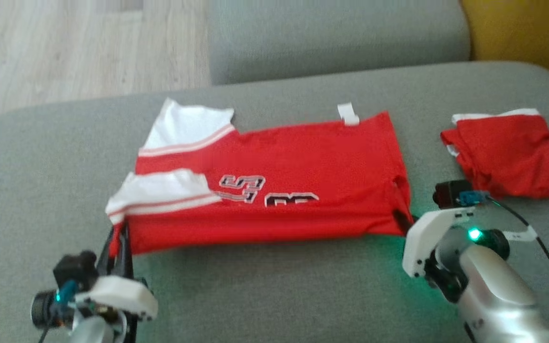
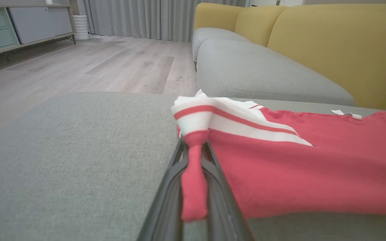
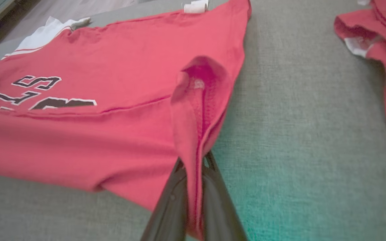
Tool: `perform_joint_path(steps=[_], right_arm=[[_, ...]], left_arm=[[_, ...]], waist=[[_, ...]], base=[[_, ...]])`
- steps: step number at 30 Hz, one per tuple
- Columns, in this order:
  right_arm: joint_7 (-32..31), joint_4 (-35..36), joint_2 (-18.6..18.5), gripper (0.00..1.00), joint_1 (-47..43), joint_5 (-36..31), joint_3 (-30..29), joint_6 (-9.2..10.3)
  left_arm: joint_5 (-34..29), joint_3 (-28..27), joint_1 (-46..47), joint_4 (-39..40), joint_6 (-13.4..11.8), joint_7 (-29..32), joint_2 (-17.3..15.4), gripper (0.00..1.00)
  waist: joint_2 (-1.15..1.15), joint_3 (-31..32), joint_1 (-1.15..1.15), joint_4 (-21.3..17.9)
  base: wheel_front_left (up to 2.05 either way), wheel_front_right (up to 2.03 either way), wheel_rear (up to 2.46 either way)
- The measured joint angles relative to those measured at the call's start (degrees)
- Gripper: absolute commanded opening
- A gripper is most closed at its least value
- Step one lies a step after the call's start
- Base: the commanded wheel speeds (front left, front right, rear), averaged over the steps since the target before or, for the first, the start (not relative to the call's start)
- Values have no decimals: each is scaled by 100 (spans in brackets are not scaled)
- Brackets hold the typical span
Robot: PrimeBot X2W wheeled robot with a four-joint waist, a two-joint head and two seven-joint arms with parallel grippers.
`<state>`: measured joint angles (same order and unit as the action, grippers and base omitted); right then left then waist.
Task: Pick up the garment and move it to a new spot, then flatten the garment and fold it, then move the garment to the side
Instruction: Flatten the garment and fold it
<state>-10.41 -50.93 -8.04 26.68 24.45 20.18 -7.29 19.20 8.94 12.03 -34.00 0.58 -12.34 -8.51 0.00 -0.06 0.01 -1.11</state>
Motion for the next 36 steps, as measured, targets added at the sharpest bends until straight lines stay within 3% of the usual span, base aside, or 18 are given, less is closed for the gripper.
perform_joint_path(steps=[8, 18, 19, 20, 21, 22, 29, 36], right_arm=[[-957, 1180, -524, 0, -782, 622, 63, -1], [-1378, 2116, -452, 0, -1650, 504, -488, 0], [-1323, 2199, -404, 56, -1691, 422, -565, 0], [-1234, 2284, -353, 100, -1708, 334, -621, 0], [-1158, 2369, -305, 100, -1708, 297, -669, 0], [-1065, 2475, -265, 100, -1707, 265, -710, 0], [-100, 3077, -76, 100, -1666, -32, -1134, 0], [898, 3546, 138, 100, -1302, -571, -1702, 0]], left_arm=[[137, 41, -715, 642, -8, 380, -13, 0], [207, 226, -1014, 927, -60, 934, -35, 0], [207, 227, -1014, 943, -63, 975, -42, 0], [207, 230, -1014, 946, -67, 1005, -56, 3], [205, 227, -1012, 967, -108, 995, -65, 87], [204, 224, -1010, 1003, -147, 966, -75, 100], [202, 36, -847, 1259, -336, 326, -76, 100], [200, -155, -126, 1757, -277, -144, -29, 100]], waist=[[0, 314, 0, -27], [0, 231, -1, -64], [0, 212, -1, -75], [0, 191, -1, -88], [0, 172, -1, -100], [0, 153, -2, -112], [0, -7, -2, -205], [0, -276, -2, -298]], base=[[0, 0, 0], [0, 0, 0], [0, 0, 0], [0, 0, 0], [0, 0, 0], [0, 0, 0], [0, 0, 0], [0, 0, 0]])
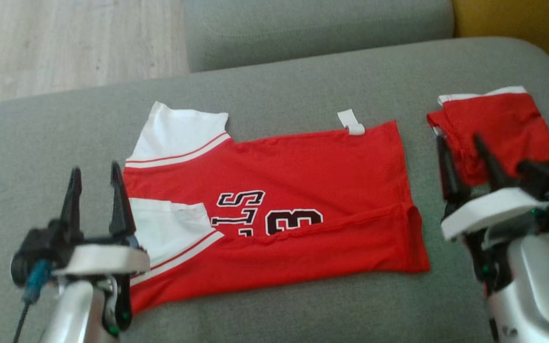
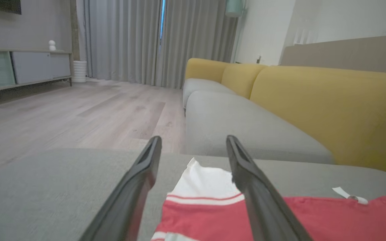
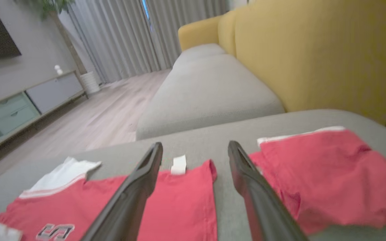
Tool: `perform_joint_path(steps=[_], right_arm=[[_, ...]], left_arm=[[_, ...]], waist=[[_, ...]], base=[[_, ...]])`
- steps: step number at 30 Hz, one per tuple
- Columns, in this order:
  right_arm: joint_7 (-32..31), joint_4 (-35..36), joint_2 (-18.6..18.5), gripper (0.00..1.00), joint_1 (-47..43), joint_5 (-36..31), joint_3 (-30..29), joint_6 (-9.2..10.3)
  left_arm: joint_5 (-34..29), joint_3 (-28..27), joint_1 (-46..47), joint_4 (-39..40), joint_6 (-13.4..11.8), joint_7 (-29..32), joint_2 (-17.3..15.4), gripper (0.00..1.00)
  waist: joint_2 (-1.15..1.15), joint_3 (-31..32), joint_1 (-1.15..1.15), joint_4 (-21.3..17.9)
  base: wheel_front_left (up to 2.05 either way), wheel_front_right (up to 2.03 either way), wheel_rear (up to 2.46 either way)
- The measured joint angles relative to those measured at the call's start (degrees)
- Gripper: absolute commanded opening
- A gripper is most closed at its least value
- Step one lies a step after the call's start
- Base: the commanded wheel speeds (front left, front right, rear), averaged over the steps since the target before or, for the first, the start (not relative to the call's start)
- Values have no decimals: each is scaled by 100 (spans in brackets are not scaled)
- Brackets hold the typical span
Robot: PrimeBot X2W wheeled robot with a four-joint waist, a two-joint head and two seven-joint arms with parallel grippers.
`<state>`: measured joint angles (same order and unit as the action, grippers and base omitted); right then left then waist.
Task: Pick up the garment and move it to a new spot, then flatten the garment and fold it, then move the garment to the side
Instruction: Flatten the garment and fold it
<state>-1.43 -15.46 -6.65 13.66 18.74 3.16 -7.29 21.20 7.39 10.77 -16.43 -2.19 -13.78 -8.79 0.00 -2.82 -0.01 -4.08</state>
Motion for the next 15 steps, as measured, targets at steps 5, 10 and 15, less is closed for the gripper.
perform_joint_path(steps=[5, 10, 15], right_arm=[[202, 79, 81, 100, 413, -265, -165, 0], [213, 32, 80, 100, 689, -374, -110, 0], [227, -113, 49, 100, 1179, -419, 62, 0]], left_arm=[[-58, 30, 521, -11, 186, -13, -76, 100], [-64, 175, 1255, -305, 443, 435, -330, 100], [-100, 461, 2254, -1007, 794, 1317, -645, 100]], waist=[[0, -311, 0, -89], [0, -613, 0, -157], [0, -1024, -1, -244]], base=[[0, 0, 0], [0, 0, 0], [0, 0, 0]])
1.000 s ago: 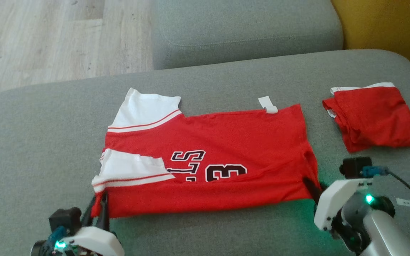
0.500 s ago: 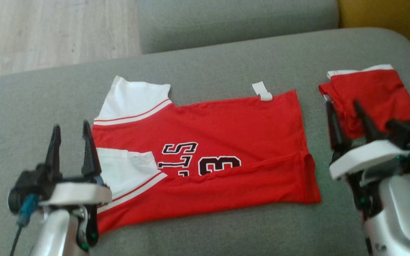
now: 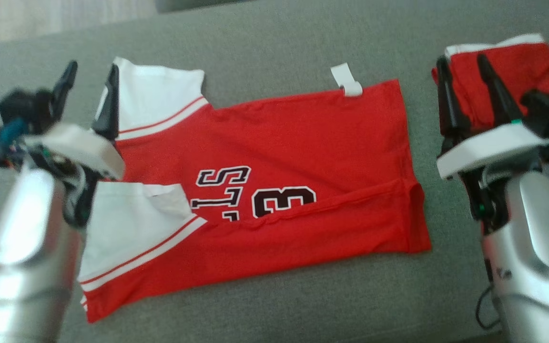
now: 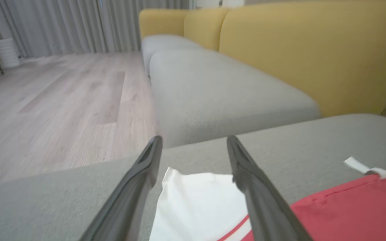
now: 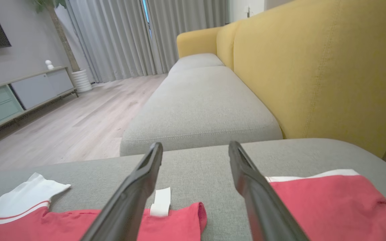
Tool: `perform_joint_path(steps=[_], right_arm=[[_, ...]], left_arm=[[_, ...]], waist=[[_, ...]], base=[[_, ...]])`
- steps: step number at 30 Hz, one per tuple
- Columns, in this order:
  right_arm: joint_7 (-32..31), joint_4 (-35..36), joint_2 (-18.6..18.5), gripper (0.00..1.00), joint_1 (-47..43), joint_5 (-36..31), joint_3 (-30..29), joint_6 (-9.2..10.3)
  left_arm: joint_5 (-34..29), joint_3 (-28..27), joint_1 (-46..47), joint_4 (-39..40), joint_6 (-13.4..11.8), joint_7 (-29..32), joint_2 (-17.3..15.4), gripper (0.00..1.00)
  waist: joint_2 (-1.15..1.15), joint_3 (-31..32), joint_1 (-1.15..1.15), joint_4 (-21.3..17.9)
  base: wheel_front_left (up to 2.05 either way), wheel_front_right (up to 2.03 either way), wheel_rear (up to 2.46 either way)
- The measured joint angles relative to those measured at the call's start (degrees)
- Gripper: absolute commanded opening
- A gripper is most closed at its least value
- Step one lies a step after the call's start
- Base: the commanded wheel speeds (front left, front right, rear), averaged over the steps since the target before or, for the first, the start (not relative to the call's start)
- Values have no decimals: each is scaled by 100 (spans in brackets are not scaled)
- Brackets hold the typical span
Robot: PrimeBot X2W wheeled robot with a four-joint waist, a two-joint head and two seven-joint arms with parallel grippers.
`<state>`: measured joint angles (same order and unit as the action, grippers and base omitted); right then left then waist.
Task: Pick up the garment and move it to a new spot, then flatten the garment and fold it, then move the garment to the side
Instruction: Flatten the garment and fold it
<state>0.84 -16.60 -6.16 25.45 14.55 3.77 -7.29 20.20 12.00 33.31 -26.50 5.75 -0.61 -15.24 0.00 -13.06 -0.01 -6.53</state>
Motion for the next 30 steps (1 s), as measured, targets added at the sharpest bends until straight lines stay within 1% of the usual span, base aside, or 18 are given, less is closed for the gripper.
perform_joint_path(steps=[4, 9, 12, 16, 20, 25, 30], right_arm=[[0, -172, -18, 100, 446, 1, 188, 0], [56, -324, -69, 100, 915, 7, 403, 0], [94, -398, -137, 100, 1135, 8, 515, 0], [186, -481, -154, 100, 1312, 43, 601, 0], [229, -592, -163, 100, 1380, 59, 672, 0], [272, -621, -171, 100, 1395, 69, 721, 0], [271, -662, -224, 100, 1440, 67, 688, 0]], left_arm=[[110, 250, 772, -708, 134, 675, -282, 100], [220, 583, 1571, -1477, 164, 1437, -670, 100], [394, 936, 1893, -1716, 182, 1753, -835, 100], [681, 1380, 2097, -1898, 183, 1930, -1002, 100], [816, 1585, 2317, -2124, 183, 1970, -1146, 100], [957, 1807, 2636, -2446, 183, 2019, -1203, 100], [1429, 2012, 2797, -2473, 182, 2407, -1200, 100]], waist=[[0, -340, 0, -111], [0, -735, 0, -307], [0, -950, 0, -431], [0, -1151, 0, -598], [0, -1267, 1, -692], [0, -1388, 1, -752], [0, -1456, 2, -756]], base=[[0, 0, 0], [0, 0, 0], [0, 0, 0], [0, 0, 0], [0, 0, 0], [0, 0, 0], [0, 0, 0]])
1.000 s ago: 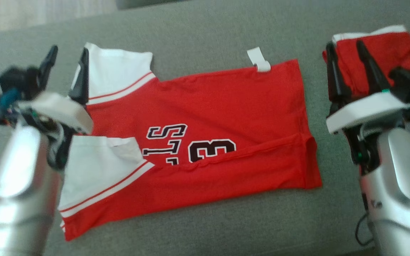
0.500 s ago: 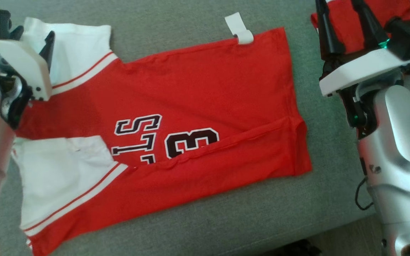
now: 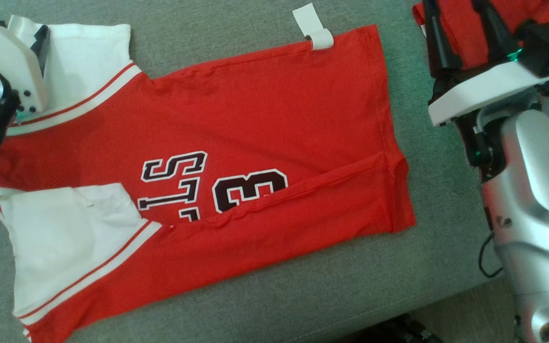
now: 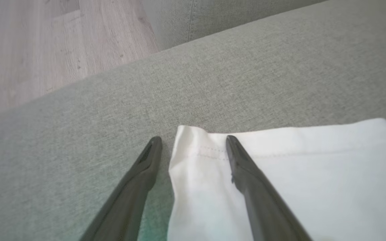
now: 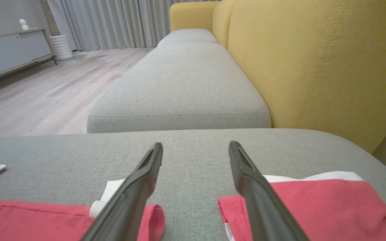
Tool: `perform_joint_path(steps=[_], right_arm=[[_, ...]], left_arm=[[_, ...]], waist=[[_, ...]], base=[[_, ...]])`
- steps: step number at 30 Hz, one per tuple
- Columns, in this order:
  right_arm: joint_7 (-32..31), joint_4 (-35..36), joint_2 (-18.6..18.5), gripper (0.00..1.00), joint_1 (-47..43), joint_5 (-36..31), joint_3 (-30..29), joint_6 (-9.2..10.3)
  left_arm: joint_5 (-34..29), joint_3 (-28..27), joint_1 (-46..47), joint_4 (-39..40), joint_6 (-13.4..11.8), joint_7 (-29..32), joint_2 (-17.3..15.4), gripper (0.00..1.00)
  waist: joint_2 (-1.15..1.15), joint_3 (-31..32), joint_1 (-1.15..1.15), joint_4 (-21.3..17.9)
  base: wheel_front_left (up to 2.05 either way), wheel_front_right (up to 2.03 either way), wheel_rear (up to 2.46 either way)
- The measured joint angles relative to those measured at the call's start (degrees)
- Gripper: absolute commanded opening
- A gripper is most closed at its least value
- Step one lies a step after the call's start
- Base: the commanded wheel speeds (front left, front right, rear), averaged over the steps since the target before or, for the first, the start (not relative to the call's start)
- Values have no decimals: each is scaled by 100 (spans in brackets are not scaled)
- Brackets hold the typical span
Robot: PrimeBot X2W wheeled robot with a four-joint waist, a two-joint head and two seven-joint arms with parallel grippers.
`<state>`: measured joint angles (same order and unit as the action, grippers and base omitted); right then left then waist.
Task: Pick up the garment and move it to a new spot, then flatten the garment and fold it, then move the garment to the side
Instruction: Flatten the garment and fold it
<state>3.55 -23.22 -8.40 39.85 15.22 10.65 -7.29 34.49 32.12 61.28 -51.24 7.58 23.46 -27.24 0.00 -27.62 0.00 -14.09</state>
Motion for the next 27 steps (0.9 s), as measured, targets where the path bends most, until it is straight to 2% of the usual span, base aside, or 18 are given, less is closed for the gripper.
perform_joint_path(steps=[1, 2, 3, 7, 12, 18, 22, 27], right_arm=[[0, -13, -18, 100, 29, 0, -25, 0], [0, -23, -45, 100, 69, 0, -58, 0], [-1, -22, -83, 100, 102, 0, -93, 0], [-36, -53, -211, 100, 191, -1, -238, 0], [-271, -111, -388, 100, 188, 248, -48, 0], [-646, -270, -857, 100, 165, 726, 235, 0], [-998, -479, -1062, 100, 42, 1135, 564, 0], [-1288, -906, -1329, 100, -157, 1302, 793, 0]], left_arm=[[160, 15, 24, 10, 0, 129, 14, 95], [336, 43, 54, 24, -1, 240, 32, 25], [479, 107, 64, 63, 0, 304, 44, 0], [664, 274, 30, 174, 0, 52, 107, 0], [661, 285, -158, 304, 0, -1198, 133, 0], [485, 279, -300, 691, -29, -2436, 360, 0], [425, 319, -739, 1050, -122, -2780, 482, 0], [417, 456, -1212, 1512, -215, -2816, 499, 0]], waist=[[0, -2, 0, 12], [0, 0, 0, 29], [0, 2, 0, 51], [0, 53, 0, 182], [0, 262, 0, 373], [0, 583, 1, 728], [0, 790, 0, 1023], [0, 960, 1, 1308]], base=[[0, 0, 0], [0, 0, 0], [0, 0, 0], [0, 0, 0], [0, 0, 0], [0, 0, 0], [0, 0, 0], [0, 0, 0]])
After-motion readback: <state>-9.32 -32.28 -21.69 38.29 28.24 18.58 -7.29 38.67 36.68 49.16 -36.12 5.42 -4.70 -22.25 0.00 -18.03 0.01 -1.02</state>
